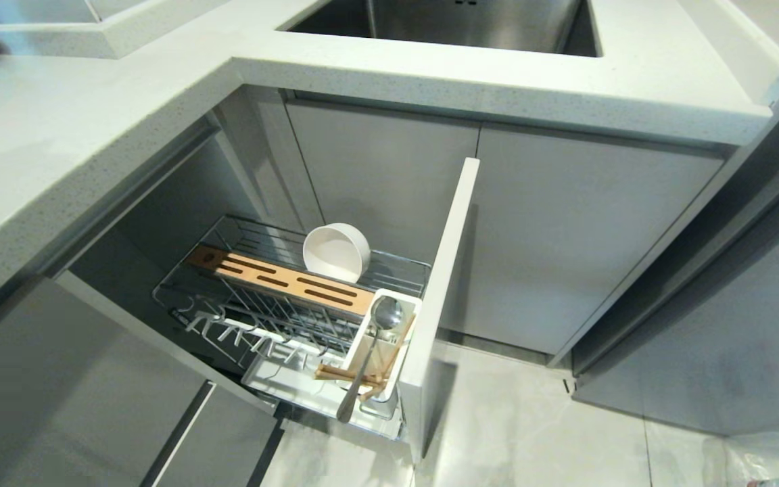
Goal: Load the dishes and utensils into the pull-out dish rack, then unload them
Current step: Take the plate out of the cupboard
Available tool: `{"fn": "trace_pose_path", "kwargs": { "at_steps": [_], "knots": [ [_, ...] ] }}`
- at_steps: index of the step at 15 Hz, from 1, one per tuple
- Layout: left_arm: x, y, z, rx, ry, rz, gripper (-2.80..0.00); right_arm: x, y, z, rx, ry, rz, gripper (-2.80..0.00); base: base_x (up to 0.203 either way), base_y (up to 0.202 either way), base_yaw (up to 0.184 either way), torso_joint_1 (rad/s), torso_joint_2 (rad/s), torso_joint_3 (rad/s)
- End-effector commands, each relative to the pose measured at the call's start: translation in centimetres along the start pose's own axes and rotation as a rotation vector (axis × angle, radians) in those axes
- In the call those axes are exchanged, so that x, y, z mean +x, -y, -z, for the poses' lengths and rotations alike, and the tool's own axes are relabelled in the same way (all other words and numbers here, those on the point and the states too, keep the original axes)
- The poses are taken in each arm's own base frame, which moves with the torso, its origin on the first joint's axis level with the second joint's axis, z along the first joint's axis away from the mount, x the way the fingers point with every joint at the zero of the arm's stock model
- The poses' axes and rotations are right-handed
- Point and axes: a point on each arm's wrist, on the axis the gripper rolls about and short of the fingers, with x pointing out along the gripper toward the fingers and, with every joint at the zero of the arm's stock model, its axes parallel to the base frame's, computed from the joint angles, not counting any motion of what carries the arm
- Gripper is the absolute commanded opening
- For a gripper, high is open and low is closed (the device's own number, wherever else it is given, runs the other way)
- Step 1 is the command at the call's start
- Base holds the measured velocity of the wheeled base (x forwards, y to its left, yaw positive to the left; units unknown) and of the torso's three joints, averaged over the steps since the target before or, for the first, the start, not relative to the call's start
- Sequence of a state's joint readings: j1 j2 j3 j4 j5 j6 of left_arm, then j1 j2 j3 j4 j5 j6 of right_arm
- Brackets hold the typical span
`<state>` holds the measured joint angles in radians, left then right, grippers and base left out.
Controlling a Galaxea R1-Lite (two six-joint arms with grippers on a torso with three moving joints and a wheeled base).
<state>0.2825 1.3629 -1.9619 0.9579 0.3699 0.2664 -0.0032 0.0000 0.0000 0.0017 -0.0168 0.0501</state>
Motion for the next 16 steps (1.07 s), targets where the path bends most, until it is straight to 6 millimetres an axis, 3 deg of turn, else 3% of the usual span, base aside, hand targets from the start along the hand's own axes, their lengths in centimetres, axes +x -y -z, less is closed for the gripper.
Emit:
{"fn": "trace_pose_path", "kwargs": {
  "at_steps": [1,4,14,15,16],
  "knots": [
    [3.8,1.2,-0.2,0.038,-0.104,0.013,-2.8,0.0,0.0,0.0,0.001,-0.001,0.0,-2.8,0.0,0.0,0.0,0.0,0.0,0.0],
    [6.3,2.2,0.2,0.083,-0.216,-0.01,-2.8,0.0,0.0,0.0,0.001,-0.001,0.0,-2.8,0.0,0.0,0.0,0.0,0.0,0.0],
    [6.4,2.6,0.4,0.083,-0.246,-0.03,-2.8,0.0,0.0,0.0,0.001,-0.001,0.0,-2.8,0.0,0.0,0.0,0.0,0.0,0.0],
    [6.3,2.6,0.4,0.081,-0.245,-0.03,0.0,0.0,0.0,0.0,0.001,-0.001,0.0,-2.8,0.0,0.0,0.0,0.0,0.0,0.0],
    [6.2,2.6,0.4,0.081,-0.243,-0.031,0.0,0.0,0.0,0.0,0.001,-0.001,0.0,-2.8,0.0,0.0,0.0,0.0,0.0,0.0]
  ]
}}
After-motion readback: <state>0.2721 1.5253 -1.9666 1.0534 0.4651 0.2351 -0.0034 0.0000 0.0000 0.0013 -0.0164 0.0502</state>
